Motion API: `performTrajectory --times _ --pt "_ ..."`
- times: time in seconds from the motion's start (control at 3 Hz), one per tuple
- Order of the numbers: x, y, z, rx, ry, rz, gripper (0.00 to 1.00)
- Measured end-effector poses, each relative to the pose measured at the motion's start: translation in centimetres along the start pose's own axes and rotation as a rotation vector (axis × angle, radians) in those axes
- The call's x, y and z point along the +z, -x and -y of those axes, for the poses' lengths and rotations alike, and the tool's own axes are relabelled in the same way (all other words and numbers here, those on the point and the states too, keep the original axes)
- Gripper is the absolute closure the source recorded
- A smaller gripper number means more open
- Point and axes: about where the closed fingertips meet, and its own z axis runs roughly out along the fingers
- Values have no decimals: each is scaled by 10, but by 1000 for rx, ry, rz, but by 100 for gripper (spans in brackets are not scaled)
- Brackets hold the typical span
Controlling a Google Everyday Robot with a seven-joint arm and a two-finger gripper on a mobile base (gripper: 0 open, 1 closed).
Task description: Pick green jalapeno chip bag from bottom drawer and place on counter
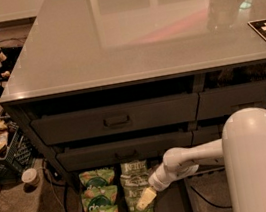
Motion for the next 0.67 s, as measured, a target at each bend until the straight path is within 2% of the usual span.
performTrajectory --times 0.67 --pt "19 -16 10 33 28 -14 10"
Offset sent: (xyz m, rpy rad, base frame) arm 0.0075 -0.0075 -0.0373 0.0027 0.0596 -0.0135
